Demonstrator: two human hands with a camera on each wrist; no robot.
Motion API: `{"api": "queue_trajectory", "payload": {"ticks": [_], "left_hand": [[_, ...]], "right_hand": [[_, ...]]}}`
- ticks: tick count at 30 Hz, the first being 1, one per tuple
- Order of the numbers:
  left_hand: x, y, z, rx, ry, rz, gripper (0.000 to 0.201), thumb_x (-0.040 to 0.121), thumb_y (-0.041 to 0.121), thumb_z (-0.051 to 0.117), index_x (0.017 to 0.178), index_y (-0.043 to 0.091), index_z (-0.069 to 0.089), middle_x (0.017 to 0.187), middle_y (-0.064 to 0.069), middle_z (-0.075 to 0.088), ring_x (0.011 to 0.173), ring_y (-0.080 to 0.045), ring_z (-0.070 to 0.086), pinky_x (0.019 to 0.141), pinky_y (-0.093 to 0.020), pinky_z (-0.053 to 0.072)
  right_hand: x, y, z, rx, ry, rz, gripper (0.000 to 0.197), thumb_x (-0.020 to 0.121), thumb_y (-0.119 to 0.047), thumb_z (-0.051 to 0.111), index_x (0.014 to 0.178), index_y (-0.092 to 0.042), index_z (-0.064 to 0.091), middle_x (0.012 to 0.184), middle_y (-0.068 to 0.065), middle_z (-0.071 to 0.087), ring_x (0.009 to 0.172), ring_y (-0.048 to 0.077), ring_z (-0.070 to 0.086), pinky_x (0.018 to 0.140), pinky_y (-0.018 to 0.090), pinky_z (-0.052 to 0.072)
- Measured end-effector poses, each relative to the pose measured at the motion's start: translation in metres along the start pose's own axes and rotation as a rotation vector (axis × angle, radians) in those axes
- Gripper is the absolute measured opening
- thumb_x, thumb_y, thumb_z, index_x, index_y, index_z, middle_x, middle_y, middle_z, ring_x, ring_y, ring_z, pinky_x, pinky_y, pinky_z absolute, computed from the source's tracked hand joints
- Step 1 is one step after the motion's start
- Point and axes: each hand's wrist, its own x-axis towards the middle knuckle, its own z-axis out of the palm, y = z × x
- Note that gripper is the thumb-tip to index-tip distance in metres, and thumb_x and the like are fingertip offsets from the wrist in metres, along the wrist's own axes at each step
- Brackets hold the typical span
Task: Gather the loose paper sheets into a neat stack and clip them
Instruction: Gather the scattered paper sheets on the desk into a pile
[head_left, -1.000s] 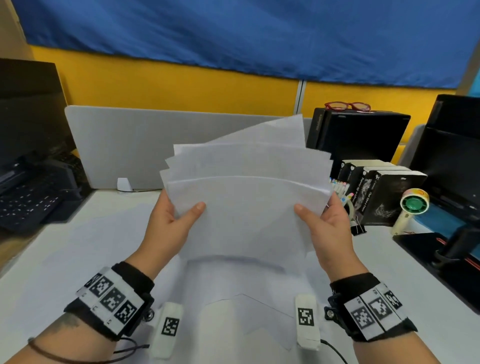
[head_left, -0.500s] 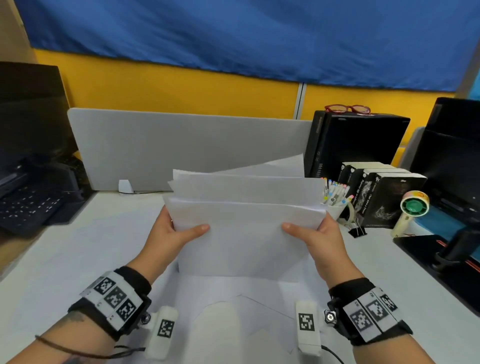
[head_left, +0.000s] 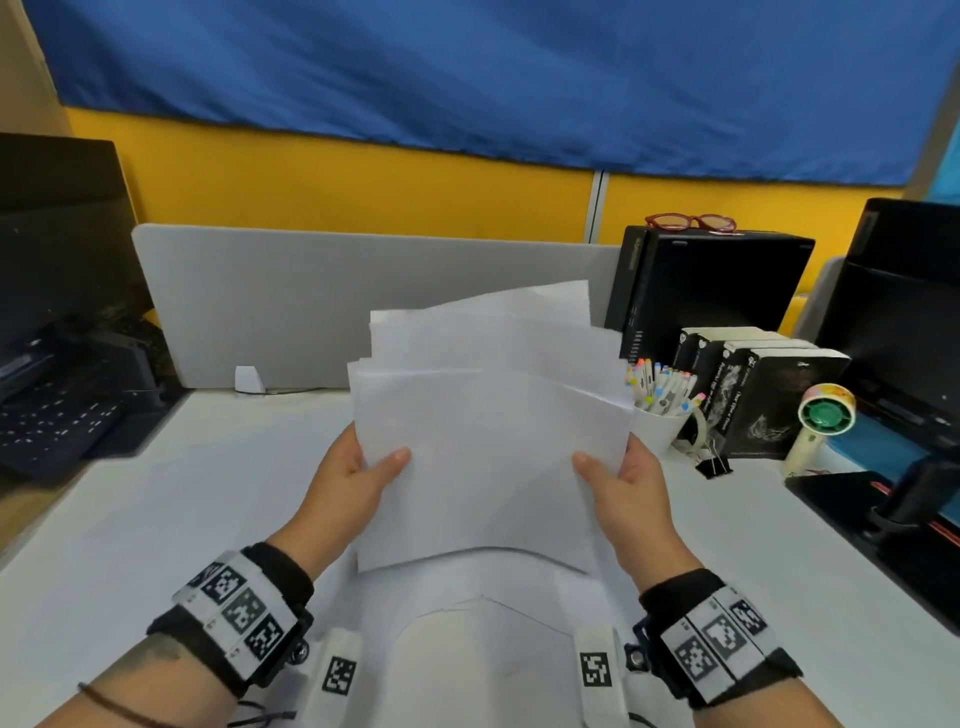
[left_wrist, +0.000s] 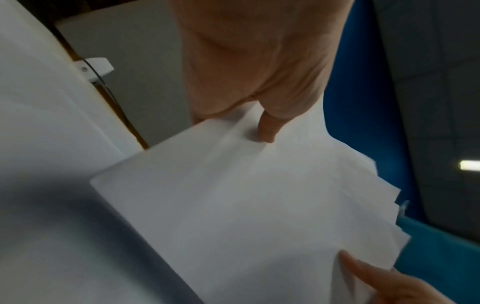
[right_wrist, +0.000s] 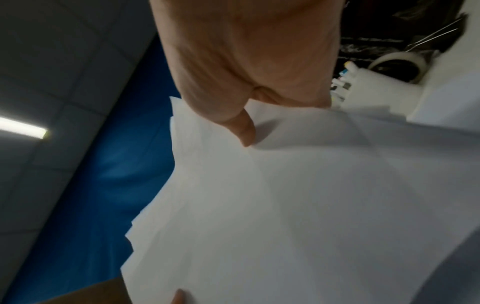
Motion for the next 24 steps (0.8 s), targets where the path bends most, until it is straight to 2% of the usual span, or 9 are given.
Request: {"api": "queue_trajectory", "payload": {"ticks": [3,7,12,15,17,19,20,22,24], "left_hand": [[0.004,0.012,-0.001,-0.074,-0.004,0.042,0.049,0.096,0.011,0.069,0.141,0.024,0.055,0.133,0.006,0.071,0.122,-0.013,0.068,0.101,-0.037,0.053],[0.001,0.006,-0.006,-0.077,-0.018,-0.008,0.058,0.086,0.014,0.078,0.138,0.025,0.057,0.13,0.004,0.073,0.121,-0.018,0.069,0.103,-0.043,0.054],[0.006,0.019,0.001,-0.142,0.046,0.072,0.039,0.098,0.003,0.064,0.132,0.023,0.061,0.122,0.008,0.076,0.111,-0.009,0.073,0.092,-0.027,0.059],[0.004,0.013,0.0,-0.121,0.044,0.078,0.05,0.091,0.004,0.074,0.136,0.022,0.058,0.125,0.005,0.075,0.112,-0.01,0.072,0.092,-0.028,0.06],[0.0,0.001,-0.006,-0.118,0.011,0.029,0.054,0.083,0.022,0.083,0.133,0.023,0.062,0.124,0.004,0.076,0.113,-0.015,0.073,0.094,-0.032,0.06],[-0.002,-0.007,-0.011,-0.131,-0.029,-0.033,0.069,0.07,0.048,0.089,0.13,0.022,0.066,0.122,0.004,0.077,0.112,-0.018,0.074,0.091,-0.032,0.061],[-0.001,-0.009,-0.012,-0.14,-0.031,-0.049,0.068,0.071,0.047,0.088,0.13,0.021,0.067,0.121,0.003,0.077,0.112,-0.019,0.074,0.091,-0.032,0.061],[0.0,-0.011,-0.012,-0.138,-0.038,-0.045,0.045,0.088,0.023,0.077,0.13,0.017,0.066,0.121,0.002,0.077,0.113,-0.021,0.073,0.094,-0.034,0.059],[0.0,-0.01,-0.01,-0.136,-0.044,-0.053,0.037,0.094,0.01,0.068,0.131,0.015,0.066,0.122,0.0,0.077,0.113,-0.021,0.074,0.093,-0.032,0.06]], "right_hand": [[0.005,-0.011,-0.001,0.019,0.032,-0.028,0.038,0.092,0.003,0.063,0.12,-0.023,0.062,0.112,-0.001,0.073,0.1,0.014,0.071,0.085,0.031,0.057],[-0.002,0.006,-0.005,0.017,-0.009,0.107,0.043,0.084,0.006,0.072,0.12,-0.015,0.065,0.112,0.007,0.075,0.105,0.03,0.071,0.092,0.045,0.057],[0.001,-0.014,-0.002,0.077,0.008,0.034,0.038,0.089,0.009,0.064,0.119,-0.014,0.064,0.105,0.0,0.074,0.091,0.012,0.073,0.08,0.027,0.061],[0.002,-0.01,-0.005,0.054,-0.029,0.084,0.042,0.086,0.007,0.069,0.12,-0.017,0.064,0.111,0.005,0.074,0.1,0.021,0.072,0.083,0.034,0.059],[-0.003,-0.006,-0.006,-0.044,-0.037,0.122,0.055,0.081,0.005,0.076,0.127,-0.018,0.057,0.119,0.005,0.07,0.112,0.027,0.067,0.091,0.041,0.056],[-0.004,-0.024,-0.004,-0.256,0.097,-0.1,0.075,0.079,-0.005,0.08,0.141,-0.02,0.042,0.133,0.0,0.057,0.127,0.021,0.054,0.107,0.044,0.046],[-0.004,-0.043,-0.002,-0.379,0.174,-0.32,0.081,0.079,-0.012,0.08,0.146,-0.02,0.036,0.142,-0.001,0.048,0.134,0.019,0.045,0.113,0.044,0.039],[-0.002,-0.09,0.009,-0.636,0.228,-0.739,0.083,0.081,-0.021,0.076,0.151,-0.016,0.033,0.151,0.003,0.039,0.142,0.022,0.034,0.118,0.045,0.029],[0.0,-0.133,0.031,-0.924,0.084,-0.918,0.079,0.084,-0.031,0.071,0.152,-0.021,0.033,0.154,0.004,0.037,0.146,0.025,0.03,0.117,0.048,0.026]]}}
